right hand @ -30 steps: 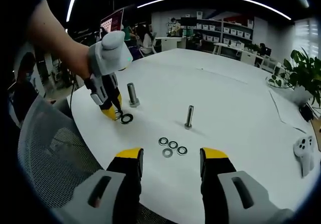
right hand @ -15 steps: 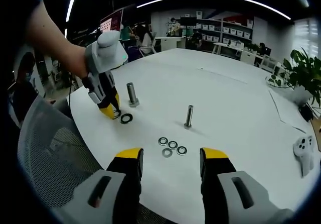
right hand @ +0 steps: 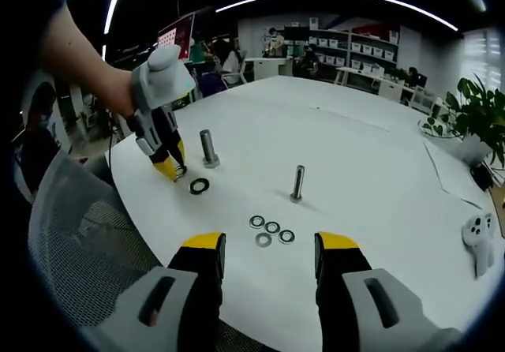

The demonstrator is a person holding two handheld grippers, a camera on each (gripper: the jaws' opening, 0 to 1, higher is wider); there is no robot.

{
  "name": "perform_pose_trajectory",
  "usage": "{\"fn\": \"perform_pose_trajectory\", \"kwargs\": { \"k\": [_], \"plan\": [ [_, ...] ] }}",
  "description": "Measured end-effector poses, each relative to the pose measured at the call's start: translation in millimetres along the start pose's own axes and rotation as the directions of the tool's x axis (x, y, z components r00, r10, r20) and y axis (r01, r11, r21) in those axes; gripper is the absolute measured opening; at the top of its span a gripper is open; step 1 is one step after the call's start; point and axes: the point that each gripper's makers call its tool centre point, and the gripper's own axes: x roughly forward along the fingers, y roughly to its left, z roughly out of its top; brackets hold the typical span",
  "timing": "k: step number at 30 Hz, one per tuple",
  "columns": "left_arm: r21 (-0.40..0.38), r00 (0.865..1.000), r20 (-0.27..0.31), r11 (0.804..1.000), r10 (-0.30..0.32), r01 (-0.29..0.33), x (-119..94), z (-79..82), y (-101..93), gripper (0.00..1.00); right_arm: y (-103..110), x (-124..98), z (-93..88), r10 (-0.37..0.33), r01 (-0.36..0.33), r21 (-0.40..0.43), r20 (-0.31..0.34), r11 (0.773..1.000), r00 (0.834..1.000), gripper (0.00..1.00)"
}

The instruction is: Place the washer onto the threaded stud by aligning its center hole with the stud, sliding it down to the base, and recovering from edge contact or off-axis alignment until the washer reaches the visible bottom stop.

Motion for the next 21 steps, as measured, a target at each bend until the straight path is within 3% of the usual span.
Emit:
{"fn": "perform_pose_trajectory", "kwargs": {
  "k": [9,21],
  "plan": [
    [0.009,1.000,0.023,1.000,-0.001,0.001,-10.9,6.2,5.0,0.19,0.3,0.2,0.2,0.003,-0.003,0.004,0.000,1.000,1.000,0.48],
    [0.079,0.998,0.063,0.997,0.006,-0.011,-37.2,20.1,15.1,0.19,0.4,-0.2,0.6,0.002,-0.002,0.004,0.003,1.000,1.000,0.48]
  ]
}}
